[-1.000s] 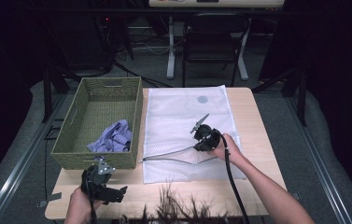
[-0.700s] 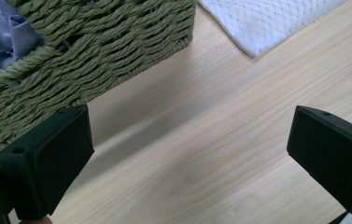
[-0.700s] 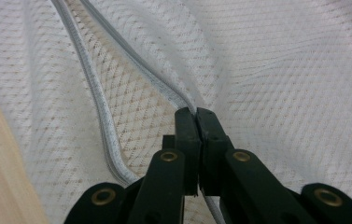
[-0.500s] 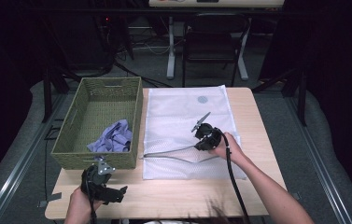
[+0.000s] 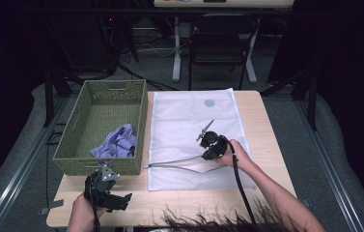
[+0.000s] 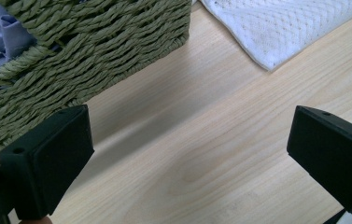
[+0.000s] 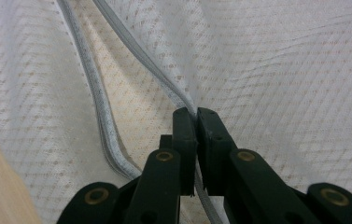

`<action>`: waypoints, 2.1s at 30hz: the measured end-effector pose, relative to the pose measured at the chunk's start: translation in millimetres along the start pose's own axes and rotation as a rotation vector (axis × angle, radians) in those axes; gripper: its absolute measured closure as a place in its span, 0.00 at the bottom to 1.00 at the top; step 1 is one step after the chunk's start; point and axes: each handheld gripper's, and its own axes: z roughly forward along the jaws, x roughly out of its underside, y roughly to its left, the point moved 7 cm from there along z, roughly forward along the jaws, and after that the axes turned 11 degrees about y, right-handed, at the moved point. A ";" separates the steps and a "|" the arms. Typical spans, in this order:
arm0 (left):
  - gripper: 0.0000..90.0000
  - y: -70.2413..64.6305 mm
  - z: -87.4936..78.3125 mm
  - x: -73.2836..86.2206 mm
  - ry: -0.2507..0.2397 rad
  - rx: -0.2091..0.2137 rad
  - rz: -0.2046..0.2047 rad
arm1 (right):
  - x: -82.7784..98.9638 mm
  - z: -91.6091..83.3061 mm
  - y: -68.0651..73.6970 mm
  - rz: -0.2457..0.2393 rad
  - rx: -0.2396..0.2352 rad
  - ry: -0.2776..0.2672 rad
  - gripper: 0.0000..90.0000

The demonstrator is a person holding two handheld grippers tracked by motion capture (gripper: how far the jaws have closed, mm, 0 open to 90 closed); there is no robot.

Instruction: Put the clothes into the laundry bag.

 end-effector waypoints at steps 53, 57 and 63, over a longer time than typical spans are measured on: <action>0.01 -10.4 -21.0 -7.0 -0.073 0.057 0.031 | -13.1 -39.0 -3.5 0.021 0.042 -0.164 0.99; 0.01 -9.6 -27.1 -9.8 -0.091 0.074 0.025 | -12.7 -44.9 -3.4 0.015 0.041 -0.174 0.99; 0.01 -8.0 -43.9 -15.6 -0.123 0.074 0.028 | -11.7 -45.3 -3.6 0.028 0.037 -0.183 0.99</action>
